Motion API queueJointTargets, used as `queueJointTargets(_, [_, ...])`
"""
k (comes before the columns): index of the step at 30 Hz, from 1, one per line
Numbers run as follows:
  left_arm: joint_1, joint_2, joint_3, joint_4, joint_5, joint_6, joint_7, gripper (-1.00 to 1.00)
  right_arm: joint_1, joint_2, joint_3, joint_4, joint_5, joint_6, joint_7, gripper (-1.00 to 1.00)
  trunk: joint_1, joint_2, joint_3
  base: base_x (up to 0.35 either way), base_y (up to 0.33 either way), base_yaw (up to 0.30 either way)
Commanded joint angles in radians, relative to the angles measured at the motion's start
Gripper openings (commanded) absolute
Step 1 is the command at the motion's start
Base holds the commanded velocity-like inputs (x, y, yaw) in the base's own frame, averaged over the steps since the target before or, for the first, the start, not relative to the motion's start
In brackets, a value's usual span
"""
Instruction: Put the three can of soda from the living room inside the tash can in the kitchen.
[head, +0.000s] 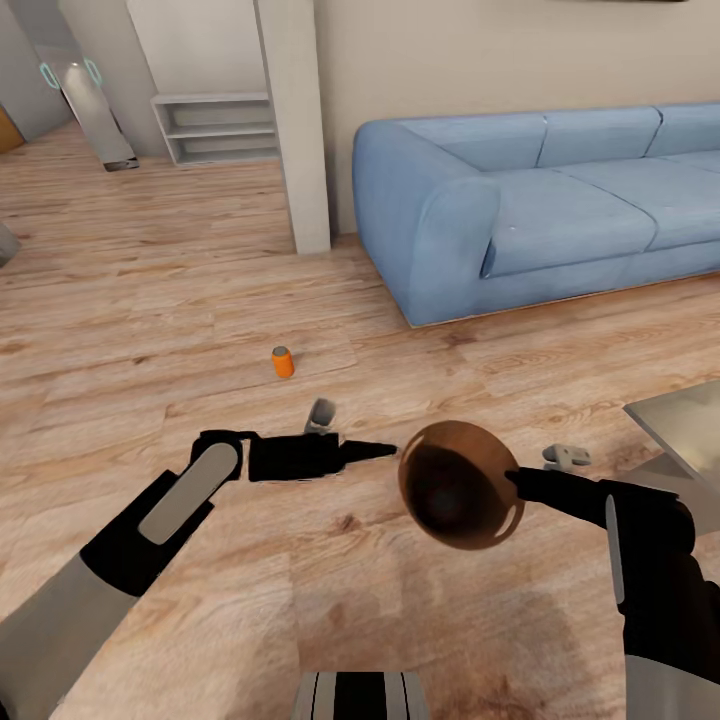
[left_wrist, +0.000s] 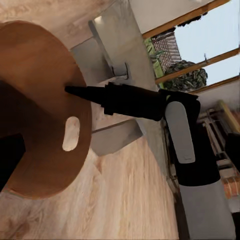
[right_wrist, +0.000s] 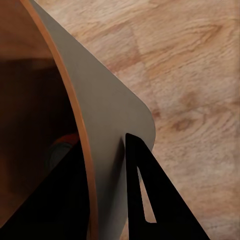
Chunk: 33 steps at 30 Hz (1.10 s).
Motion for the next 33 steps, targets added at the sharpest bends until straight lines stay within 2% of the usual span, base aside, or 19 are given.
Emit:
queueJointTargets(1, [0.000,0.043,-0.001,0.000,0.003,-0.035,-0.040,1.00,0.000,0.000,0.000,0.000,-0.027,0.008,0.004,-1.00,0.000,0.000,0.000,0.000,0.000,0.000])
queueJointTargets(2, [0.000,0.077,-0.002,0.000,0.005,-0.064,-0.067,1.00,0.000,0.001,0.000,0.000,-0.028,0.008,0.005,-1.00,0.000,0.000,0.000,0.000,0.000,0.000])
queueJointTargets(4, [0.000,0.110,-0.003,0.002,0.005,-0.091,-0.089,1.00,0.000,0.003,0.000,0.000,-0.028,0.008,0.005,-1.00,0.000,0.000,0.000,0.000,0.000,0.000])
queueJointTargets(7, [0.000,0.133,-0.004,0.005,0.000,-0.110,-0.102,1.00,0.000,0.002,-0.003,0.000,-0.028,0.008,0.005,-1.00,0.000,0.000,0.000,0.000,0.000,0.000])
queueJointTargets(11, [0.000,0.138,-0.024,0.005,-0.033,-0.143,-0.104,1.00,0.000,0.002,-0.006,0.000,-0.029,0.009,0.005,-1.00,0.000,0.000,0.000,0.000,0.000,0.000])
queueJointTargets(13, [0.000,0.139,-0.055,0.006,-0.065,-0.184,-0.103,1.00,0.000,0.004,-0.007,0.000,-0.029,0.009,0.005,-1.00,0.000,0.000,0.000,0.000,0.000,0.000])
queueJointTargets(18, [0.000,0.143,-0.126,0.005,-0.099,-0.285,-0.104,1.00,0.000,0.007,-0.008,0.000,-0.029,0.007,0.005,-1.00,0.000,0.000,0.000,0.000,0.000,0.000])
queueJointTargets(23, [0.000,0.139,-0.153,0.003,-0.101,-0.328,-0.104,1.00,0.000,0.009,-0.009,0.000,-0.029,0.008,0.004,-1.00,0.000,0.000,0.000,0.000,0.000,0.000])
queueJointTargets(33, [0.000,0.136,-0.161,0.005,-0.094,-0.338,-0.104,1.00,0.000,0.006,-0.009,0.000,-0.028,0.010,0.004,-1.00,0.000,0.000,0.000,0.000,0.000,0.000])
